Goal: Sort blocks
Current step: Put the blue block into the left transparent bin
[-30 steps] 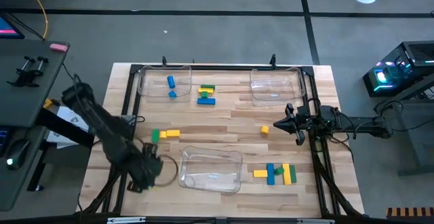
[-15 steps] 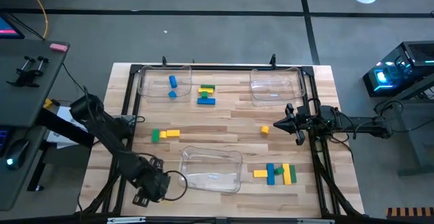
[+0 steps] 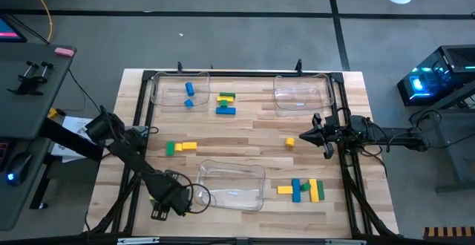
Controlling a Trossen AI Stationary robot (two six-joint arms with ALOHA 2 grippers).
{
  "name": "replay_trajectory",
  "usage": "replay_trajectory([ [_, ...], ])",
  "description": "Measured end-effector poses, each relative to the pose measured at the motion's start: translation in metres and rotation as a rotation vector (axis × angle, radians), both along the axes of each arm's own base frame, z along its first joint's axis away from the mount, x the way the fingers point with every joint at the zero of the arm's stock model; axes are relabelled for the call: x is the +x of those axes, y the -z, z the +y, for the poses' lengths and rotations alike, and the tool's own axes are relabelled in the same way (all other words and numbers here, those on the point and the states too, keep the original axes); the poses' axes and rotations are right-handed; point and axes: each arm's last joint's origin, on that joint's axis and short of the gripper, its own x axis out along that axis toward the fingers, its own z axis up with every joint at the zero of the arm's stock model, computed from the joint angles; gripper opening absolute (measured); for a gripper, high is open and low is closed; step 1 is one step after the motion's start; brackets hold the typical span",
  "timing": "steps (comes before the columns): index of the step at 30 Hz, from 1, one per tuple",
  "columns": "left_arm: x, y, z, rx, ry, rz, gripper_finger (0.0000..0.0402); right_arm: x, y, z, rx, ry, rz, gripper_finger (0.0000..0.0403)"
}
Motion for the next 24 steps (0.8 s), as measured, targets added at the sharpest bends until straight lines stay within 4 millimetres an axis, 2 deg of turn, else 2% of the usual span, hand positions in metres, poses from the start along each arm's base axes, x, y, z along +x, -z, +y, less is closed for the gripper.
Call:
replay_trajectory([
  [4, 0.000, 0.003, 0.000, 0.008, -0.005, 0.020, 0.0242, 0.000, 0.000, 0.000, 0.000, 0.001, 0.000, 0.0005],
  [7, 0.001, 0.004, 0.001, 0.014, -0.020, 0.024, 0.0223, 0.000, 0.000, 0.000, 0.000, 0.000, 0.000, 0.0005],
  [9, 0.002, 0.004, 0.003, 0.022, -0.051, 0.030, 0.0191, 0.000, 0.000, 0.000, 0.000, 0.000, 0.000, 0.0005],
  [14, 0.009, 0.000, 0.008, 0.033, -0.116, 0.065, 0.0073, 0.000, 0.000, 0.000, 0.000, 0.000, 0.000, 0.0005],
  [17, 0.015, -0.021, 0.017, 0.005, -0.081, 0.062, 0.0011, 0.000, 0.000, 0.000, 0.000, 0.000, 0.000, 0.0005],
  [20, 0.019, -0.048, 0.037, -0.012, -0.045, 0.017, 0.0005, 0.000, 0.000, 0.000, 0.000, 0.001, 0.000, 0.0005],
  [24, 0.020, -0.084, 0.074, 0.057, -0.089, -0.141, 0.0001, 0.000, 0.000, 0.000, 0.000, 0.000, 0.000, 0.0005],
])
